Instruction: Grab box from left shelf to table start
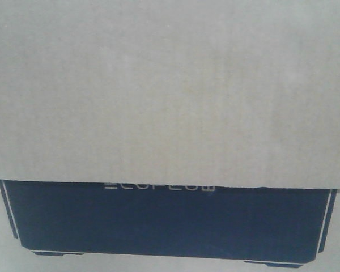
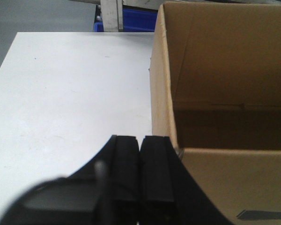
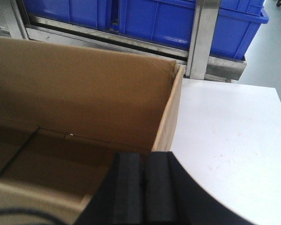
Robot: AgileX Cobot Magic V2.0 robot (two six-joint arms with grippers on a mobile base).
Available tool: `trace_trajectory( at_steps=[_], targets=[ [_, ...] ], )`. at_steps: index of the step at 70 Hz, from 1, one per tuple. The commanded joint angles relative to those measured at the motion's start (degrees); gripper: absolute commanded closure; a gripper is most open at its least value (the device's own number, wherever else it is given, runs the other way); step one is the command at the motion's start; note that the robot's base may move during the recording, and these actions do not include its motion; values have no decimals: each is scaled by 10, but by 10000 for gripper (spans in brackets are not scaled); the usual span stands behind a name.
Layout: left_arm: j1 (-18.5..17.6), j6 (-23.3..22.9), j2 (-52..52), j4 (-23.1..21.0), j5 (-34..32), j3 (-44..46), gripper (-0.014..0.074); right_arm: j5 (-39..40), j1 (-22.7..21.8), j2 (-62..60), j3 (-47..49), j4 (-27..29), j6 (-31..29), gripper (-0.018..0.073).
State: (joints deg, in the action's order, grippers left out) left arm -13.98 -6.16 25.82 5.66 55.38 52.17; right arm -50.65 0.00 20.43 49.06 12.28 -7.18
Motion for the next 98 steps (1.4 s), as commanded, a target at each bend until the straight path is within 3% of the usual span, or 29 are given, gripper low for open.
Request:
trace_trajectory(
  at_steps=[1,25,33,98],
  targets=[
    [-2,-3,-38,8,-78,-33,696,62,-1,-44,-29,-1,0,503],
    [-2,-3,-203,11,-185,-198,696,115,-1,-215,-167,-2,0,503],
    [-2,-3,-238,12,-218,-225,696,115,-1,-211,-174,-2,0,503],
    [-2,-3,-248,9,-216,-242,696,115,-1,-211,-174,-2,0,503]
  ],
)
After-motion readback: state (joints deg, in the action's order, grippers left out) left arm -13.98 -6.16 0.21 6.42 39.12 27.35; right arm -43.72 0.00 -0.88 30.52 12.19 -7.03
